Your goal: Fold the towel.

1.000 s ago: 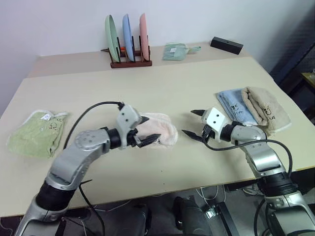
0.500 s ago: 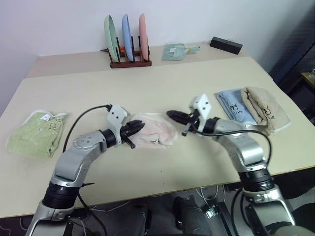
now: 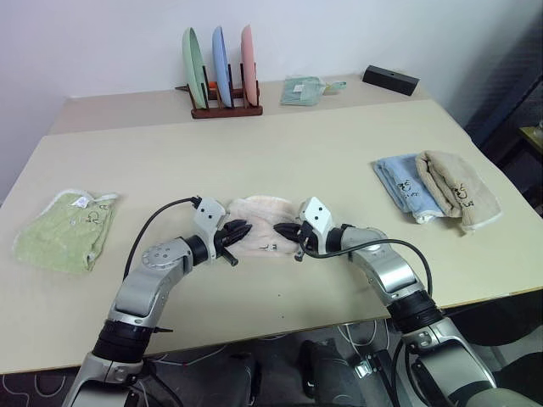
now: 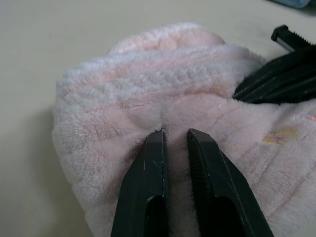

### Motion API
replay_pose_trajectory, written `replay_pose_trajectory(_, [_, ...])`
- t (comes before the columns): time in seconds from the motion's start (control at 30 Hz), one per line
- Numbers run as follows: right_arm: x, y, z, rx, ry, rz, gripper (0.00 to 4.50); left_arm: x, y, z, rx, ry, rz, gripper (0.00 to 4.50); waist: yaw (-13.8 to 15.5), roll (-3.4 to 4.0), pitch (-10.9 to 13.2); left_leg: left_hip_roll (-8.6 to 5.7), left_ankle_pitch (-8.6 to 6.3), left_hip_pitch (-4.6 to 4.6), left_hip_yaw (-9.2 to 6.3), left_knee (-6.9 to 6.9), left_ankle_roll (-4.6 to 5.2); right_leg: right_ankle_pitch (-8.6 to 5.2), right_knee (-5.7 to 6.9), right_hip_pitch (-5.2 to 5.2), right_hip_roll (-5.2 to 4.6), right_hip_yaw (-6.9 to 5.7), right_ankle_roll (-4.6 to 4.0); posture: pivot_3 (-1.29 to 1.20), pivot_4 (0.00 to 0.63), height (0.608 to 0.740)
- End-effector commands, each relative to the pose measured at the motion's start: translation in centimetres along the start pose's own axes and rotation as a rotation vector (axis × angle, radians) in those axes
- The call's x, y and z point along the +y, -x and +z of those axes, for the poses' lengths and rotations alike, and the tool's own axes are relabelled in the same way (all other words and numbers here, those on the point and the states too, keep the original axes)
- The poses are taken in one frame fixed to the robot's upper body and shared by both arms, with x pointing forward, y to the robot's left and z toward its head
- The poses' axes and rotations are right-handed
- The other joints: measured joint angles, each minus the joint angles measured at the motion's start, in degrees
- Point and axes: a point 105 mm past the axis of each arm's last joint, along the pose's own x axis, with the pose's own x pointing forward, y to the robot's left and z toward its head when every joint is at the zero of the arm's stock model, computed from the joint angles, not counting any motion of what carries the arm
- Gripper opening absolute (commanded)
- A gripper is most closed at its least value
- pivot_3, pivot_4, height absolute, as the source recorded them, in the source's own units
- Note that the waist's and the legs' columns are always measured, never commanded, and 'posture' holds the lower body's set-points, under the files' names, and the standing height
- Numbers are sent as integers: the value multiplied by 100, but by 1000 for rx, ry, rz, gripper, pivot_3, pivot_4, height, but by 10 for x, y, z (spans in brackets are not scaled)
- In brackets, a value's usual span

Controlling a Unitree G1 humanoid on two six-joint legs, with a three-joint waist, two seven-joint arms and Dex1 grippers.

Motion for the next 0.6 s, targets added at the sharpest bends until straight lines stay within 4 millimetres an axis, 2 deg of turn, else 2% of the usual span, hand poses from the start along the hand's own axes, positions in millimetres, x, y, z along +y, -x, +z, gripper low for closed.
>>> replay_pose_trajectory(0.03, [0,6,16,-62,13,17,259,-2,4,-1,-4,19,2,688,0,0,0,0,0,0,0,0,0,0,0,0,0,0,0,0,150,738])
replay_pose_trajectory(0.07, [-2,10,26,-96,17,26,524,-1,7,8,-42,57,4,688,0,0,0,0,0,-1,0,0,0,0,0,-1,0,0,0,0,150,738])
replay_pose_trajectory(0.1, [-3,15,37,-123,36,33,776,0,12,19,-90,84,5,929,-1,0,0,0,0,-4,0,0,0,0,0,-4,0,1,0,0,150,738])
replay_pose_trajectory(0.17, [-5,22,50,-152,66,38,1702,3,19,34,-149,118,7,1536,-1,0,1,0,0,-11,-1,1,0,0,0,-10,0,0,0,0,150,738])
replay_pose_trajectory(0.27, [-6,37,69,-179,100,53,3189,15,33,60,-237,190,47,2978,2,-1,1,1,0,-13,-3,1,0,0,1,-12,-1,-1,0,0,150,738])
replay_pose_trajectory(0.33, [-4,44,73,-166,123,59,4177,20,41,66,-242,224,65,3980,5,-1,1,1,0,-13,-5,2,0,0,0,-10,-1,-2,0,0,150,738])
replay_pose_trajectory(0.37, [-1,47,71,-143,139,70,4500,23,42,63,-208,227,82,4448,4,-1,1,1,0,-11,-5,2,0,0,0,-9,-1,-2,0,0,150,738])
replay_pose_trajectory(0.5, [4,53,60,-66,214,86,4500,31,44,52,-112,253,145,4490,14,-1,1,0,-1,-10,-4,1,0,0,-1,-7,0,-3,1,0,150,738])
replay_pose_trajectory(0.6, [4,58,48,-25,230,78,4500,50,45,39,-70,480,228,4490,21,-2,2,-1,0,-10,-5,4,0,0,-1,-5,-2,-4,1,0,150,738])
